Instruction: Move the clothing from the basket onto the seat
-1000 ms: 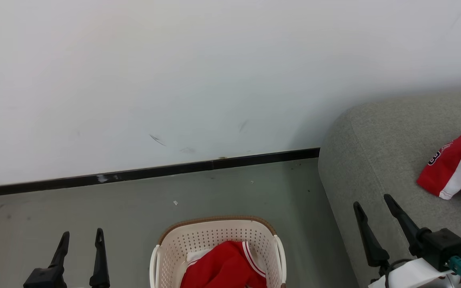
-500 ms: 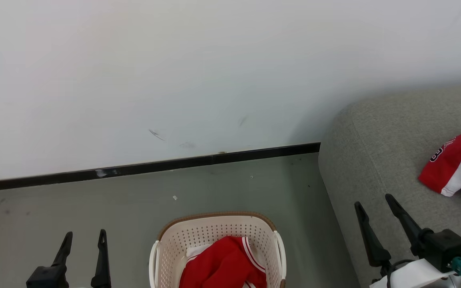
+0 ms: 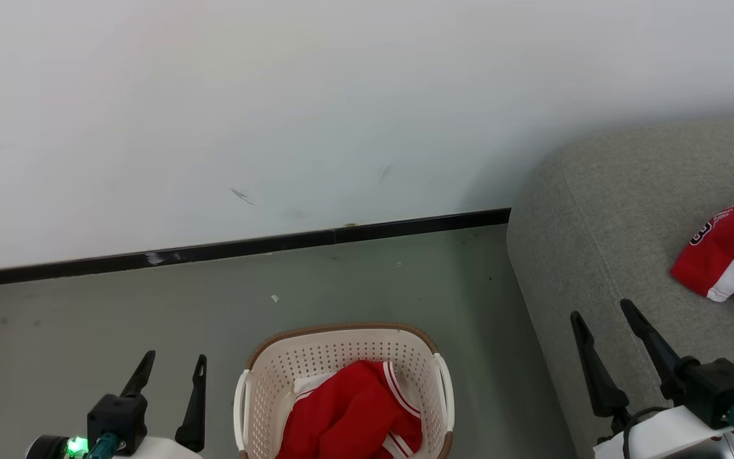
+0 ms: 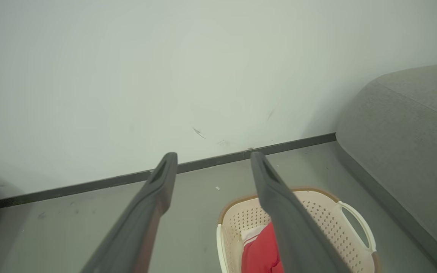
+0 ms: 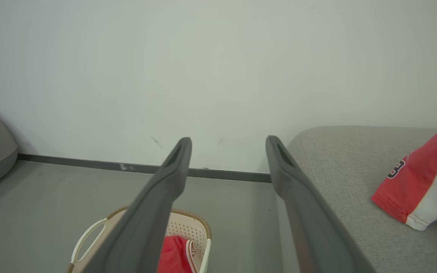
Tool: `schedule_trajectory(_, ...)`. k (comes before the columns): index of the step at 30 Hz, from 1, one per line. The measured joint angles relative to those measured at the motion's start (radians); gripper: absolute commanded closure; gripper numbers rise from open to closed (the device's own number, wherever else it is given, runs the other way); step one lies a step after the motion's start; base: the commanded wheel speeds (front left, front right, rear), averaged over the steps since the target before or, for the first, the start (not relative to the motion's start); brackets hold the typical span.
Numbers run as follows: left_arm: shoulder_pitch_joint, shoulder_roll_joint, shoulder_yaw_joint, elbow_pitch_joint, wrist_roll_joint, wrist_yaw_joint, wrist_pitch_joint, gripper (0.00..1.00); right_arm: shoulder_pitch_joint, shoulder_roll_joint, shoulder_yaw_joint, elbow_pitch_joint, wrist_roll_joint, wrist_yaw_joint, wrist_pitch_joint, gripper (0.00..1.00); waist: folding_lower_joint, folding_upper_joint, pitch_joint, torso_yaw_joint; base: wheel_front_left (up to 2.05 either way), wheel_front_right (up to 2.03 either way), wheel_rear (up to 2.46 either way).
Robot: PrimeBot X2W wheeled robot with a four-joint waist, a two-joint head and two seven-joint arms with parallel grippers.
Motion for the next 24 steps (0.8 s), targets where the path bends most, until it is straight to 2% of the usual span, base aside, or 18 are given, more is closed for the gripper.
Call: schedule_trajectory(24, -0.173, -0.028, -0.094, 0.086, 0.047, -0.051, 0.090, 0.00, -0.045, 0.001, -0.031, -0.073, 0.018, 0.000, 0.001, 0.00, 0.0000, 0.0000, 0.155, -0.024, 0.00, 0.00, 0.00)
